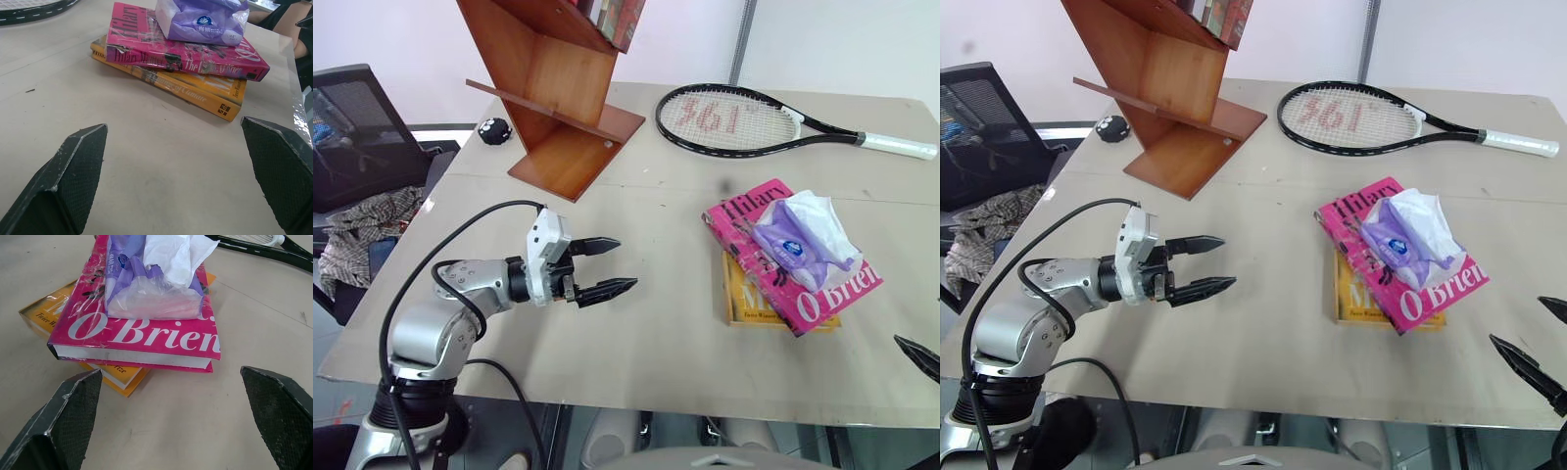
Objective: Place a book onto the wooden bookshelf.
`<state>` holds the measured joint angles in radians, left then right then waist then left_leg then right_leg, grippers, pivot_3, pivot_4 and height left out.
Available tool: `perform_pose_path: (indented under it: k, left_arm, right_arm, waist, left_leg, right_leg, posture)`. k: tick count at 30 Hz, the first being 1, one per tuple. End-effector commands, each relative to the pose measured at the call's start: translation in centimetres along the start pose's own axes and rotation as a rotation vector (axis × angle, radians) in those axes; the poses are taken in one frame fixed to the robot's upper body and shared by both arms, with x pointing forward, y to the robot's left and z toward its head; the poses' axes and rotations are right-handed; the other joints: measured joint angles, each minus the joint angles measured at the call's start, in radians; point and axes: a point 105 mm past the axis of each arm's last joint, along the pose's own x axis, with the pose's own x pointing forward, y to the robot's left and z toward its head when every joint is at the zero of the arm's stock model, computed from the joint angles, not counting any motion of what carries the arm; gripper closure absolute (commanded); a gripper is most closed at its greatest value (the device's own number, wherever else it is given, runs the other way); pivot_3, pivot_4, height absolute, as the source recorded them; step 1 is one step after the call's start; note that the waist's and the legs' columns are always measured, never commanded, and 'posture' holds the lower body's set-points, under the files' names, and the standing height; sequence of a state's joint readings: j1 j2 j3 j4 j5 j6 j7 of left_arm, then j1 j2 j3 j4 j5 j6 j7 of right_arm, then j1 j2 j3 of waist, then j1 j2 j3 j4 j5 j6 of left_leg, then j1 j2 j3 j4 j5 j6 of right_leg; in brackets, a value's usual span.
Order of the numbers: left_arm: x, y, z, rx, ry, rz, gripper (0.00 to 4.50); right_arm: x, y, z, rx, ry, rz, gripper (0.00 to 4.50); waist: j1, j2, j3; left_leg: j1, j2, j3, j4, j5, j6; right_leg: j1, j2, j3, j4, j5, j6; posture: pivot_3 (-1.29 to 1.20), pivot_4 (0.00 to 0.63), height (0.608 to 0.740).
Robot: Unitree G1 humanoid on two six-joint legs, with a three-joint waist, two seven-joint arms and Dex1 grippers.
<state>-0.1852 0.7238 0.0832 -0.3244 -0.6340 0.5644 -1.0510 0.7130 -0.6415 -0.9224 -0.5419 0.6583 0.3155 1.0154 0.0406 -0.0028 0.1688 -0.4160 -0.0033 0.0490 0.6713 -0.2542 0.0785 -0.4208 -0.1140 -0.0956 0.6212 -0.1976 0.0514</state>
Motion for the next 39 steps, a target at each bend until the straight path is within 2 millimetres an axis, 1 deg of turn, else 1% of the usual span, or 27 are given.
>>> perform_pose_path:
  k: [1,5,7,8,10,11,12,14,16,17,19,21,24,27,30,31,32,33,36,37,38,39]
  left_arm:
    - [-0.1,-0.2,1.3,0.042,-0.027,-0.026,0.0]
    - [0.3,0.4,2.1,0.026,-0.063,-0.022,0.0]
    - [0.5,1.4,2.7,0.037,-0.087,0.027,0.0]
    - [0.6,2.2,3.3,0.035,-0.109,0.062,0.0]
    - [0.8,2.3,4.8,0.043,-0.171,0.05,0.0]
    - [0.8,1.8,5.6,0.058,-0.204,0.015,0.0]
    - [0.7,0.8,6.0,0.077,-0.218,-0.047,0.0]
    - [0.6,-1.6,6.1,0.154,-0.194,-0.194,0.0]
    - [0.4,-2.8,5.9,0.191,-0.17,-0.266,0.0]
    - [0.3,-3.1,5.9,0.191,-0.168,-0.283,0.0]
    - [0.0,-3.6,5.7,0.209,-0.152,-0.312,0.0]
    - [-0.3,-3.9,5.4,0.226,-0.135,-0.324,0.0]
    - [-0.9,-4.2,5.4,0.23,-0.128,-0.315,0.0]
    - [-1.3,-4.7,5.1,0.227,-0.12,-0.305,0.0]
    - [-1.5,-5.0,5.1,0.214,-0.13,-0.289,0.0]
    - [-1.5,-5.1,5.0,0.215,-0.131,-0.283,0.0]
    - [-1.6,-5.1,5.0,0.214,-0.132,-0.28,0.0]
    - [-1.6,-5.2,5.0,0.212,-0.134,-0.276,0.0]
    - [-1.6,-5.1,5.0,0.205,-0.147,-0.265,0.0]
    - [-1.5,-5.2,5.0,0.204,-0.15,-0.268,0.0]
    - [-1.3,-5.2,5.0,0.203,-0.155,-0.273,0.0]
    - [-1.2,-5.3,5.1,0.202,-0.162,-0.278,0.0]
  right_arm:
    - [0.1,0.0,0.8,-0.032,-0.021,-0.003,0.03]
    - [0.6,-0.5,1.7,-0.028,-0.072,-0.034,0.03]
    - [1.0,-1.1,2.8,-0.015,-0.132,-0.072,0.03]
    - [1.3,-1.4,3.8,0.005,-0.171,-0.083,0.03]
    - [2.2,-1.6,5.0,0.044,-0.176,-0.067,0.03]
    - [2.7,-1.7,5.5,0.052,-0.165,-0.06,0.03]
    - [3.5,-1.5,6.2,0.061,-0.157,-0.028,0.03]
    - [5.1,-1.1,7.3,0.054,-0.143,0.025,0.03]
    - [6.5,-0.6,7.7,0.039,-0.107,0.071,0.03]
    - [7.2,-0.3,7.8,0.025,-0.09,0.094,0.03]
    - [9.0,-0.5,7.9,-0.007,-0.068,0.085,0.03]
    - [10.5,-0.5,7.4,-0.029,-0.032,0.092,0.03]
    - [12.9,-0.7,6.9,-0.008,0.004,0.091,0.03]
    - [14.5,-1.0,5.6,0.012,0.094,0.08,0.03]
    - [15.1,-1.5,4.6,0.045,0.146,0.072,0.03]
    - [15.2,-1.5,4.4,0.055,0.158,0.074,0.53]
    - [15.2,-1.4,4.4,0.065,0.162,0.087,0.86]
    - [15.1,-1.4,4.5,0.069,0.161,0.092,1.34]
    - [14.6,-1.7,5.2,0.088,0.137,0.087,2.64]
    - [14.4,-1.9,5.5,0.095,0.128,0.08,2.93]
    - [14.1,-2.1,5.7,0.1,0.118,0.069,3.35]
    - [13.7,-2.4,5.9,0.108,0.107,0.051,3.84]
  waist:
    - [0.0,0.0,0.0]
    - [0.001,0.0,0.0]
    - [0.001,0.0,0.0]
    - [0.0,0.0,0.0]
    - [-0.002,-0.001,0.0]
    - [-0.003,-0.001,0.0]
    - [-0.003,-0.001,0.0]
    - [-0.008,-0.001,0.001]
    - [-0.011,-0.002,0.001]
    - [-0.01,-0.002,0.001]
    - [-0.003,-0.002,0.001]
    - [-0.002,-0.002,0.001]
    - [-0.003,-0.002,0.001]
    - [-0.003,-0.003,0.001]
    - [0.0,-0.003,0.001]
    - [0.0,-0.003,0.001]
    - [-0.001,-0.003,0.001]
    - [-0.001,-0.003,0.001]
    - [-0.001,-0.003,0.001]
    - [0.0,-0.003,0.001]
    - [0.0,-0.003,0.001]
    - [0.0,-0.003,0.001]
  left_leg:
    - [0.0,0.0,0.0,0.0,0.0,0.0]
    - [0.0,0.0,0.0,0.0,0.0,0.0]
    - [0.0,0.0,0.0,0.0,0.0,0.0]
    - [0.0,0.0,0.0,0.0,0.0,0.0]
    - [0.0,0.0,0.0,0.002,0.001,0.002]
    - [0.0,0.0,0.001,0.002,0.002,0.004]
    - [0.0,0.0,0.001,0.002,0.003,0.004]
    - [0.0,0.0,0.001,0.002,0.003,0.004]
    - [0.0,0.0,0.002,0.002,0.003,0.004]
    - [0.0,0.0,0.001,0.001,0.003,0.004]
    - [0.0,0.0,0.001,0.001,0.003,0.004]
    - [0.0,0.0,0.001,0.002,0.003,0.004]
    - [-0.001,0.0,0.002,0.003,0.003,0.005]
    - [-0.001,0.0,0.002,0.004,0.003,0.005]
    - [-0.002,0.0,0.001,0.004,0.003,0.004]
    - [-0.002,0.0,0.001,0.004,0.004,0.004]
    - [-0.002,0.0,0.001,0.004,0.005,0.001]
    - [-0.002,0.0,0.001,0.004,0.005,0.001]
    - [-0.002,0.0,0.001,0.004,0.004,0.004]
    - [-0.002,0.0,0.001,0.004,0.003,0.005]
    - [-0.002,0.0,0.001,0.004,0.003,0.005]
    - [-0.002,0.0,0.001,0.005,0.003,0.005]
  right_leg:
    - [0.0,0.0,0.0,0.0,0.0,0.0]
    - [0.0,0.0,0.0,0.0,0.0,0.0]
    - [0.0,0.0,0.0,0.0,0.0,0.0]
    - [0.0,0.001,0.0,0.0,0.0,0.0]
    - [0.001,0.001,0.001,0.001,0.0,0.0]
    - [0.001,0.001,0.001,0.001,0.0,0.0]
    - [0.001,0.002,0.001,0.001,0.0,0.0]
    - [0.0,0.002,0.001,0.001,0.002,-0.003]
    - [0.0,0.003,0.002,0.001,0.003,-0.004]
    - [0.0,0.003,0.001,0.001,0.002,-0.004]
    - [0.0,0.003,0.001,0.001,0.002,-0.004]
    - [0.0,0.004,0.001,0.001,0.002,-0.004]
    - [0.0,0.005,0.001,0.001,0.002,-0.003]
    - [0.0,0.005,0.002,0.001,0.002,-0.003]
    - [0.0,0.005,0.001,0.001,0.003,-0.005]
    - [0.0,0.005,0.001,0.001,0.003,-0.005]
    - [0.0,0.006,0.001,0.001,0.003,-0.005]
    - [0.0,0.006,0.001,0.001,0.003,-0.004]
    - [0.0,0.007,0.001,0.001,0.002,-0.004]
    - [0.0,0.007,0.001,0.001,0.002,-0.003]
    - [0.001,0.007,0.001,0.001,0.002,-0.003]
    - [0.001,0.007,0.001,0.001,0.001,-0.002]
  posture:
    - [0.0,0.15,0.717]
    - [0.0,0.15,0.717]
    - [0.0,0.15,0.717]
    - [0.0,0.15,0.717]
    - [0.0,0.15,0.717]
    - [0.0,0.15,0.717]
    - [0.0,0.15,0.717]
    - [0.0,0.15,0.717]
    - [0.0,0.15,0.717]
    - [0.0,0.15,0.717]
    - [0.0,0.15,0.717]
    - [0.0,0.15,0.717]
    - [0.0,0.15,0.717]
    - [0.0,0.15,0.717]
    - [0.0,0.15,0.717]
    - [0.0,0.15,0.717]
    - [0.0,0.15,0.717]
    - [0.0,0.15,0.717]
    - [0.0,0.15,0.717]
    - [0.0,0.15,0.717]
    - [0.0,0.15,0.717]
    - [0.0,0.15,0.717]
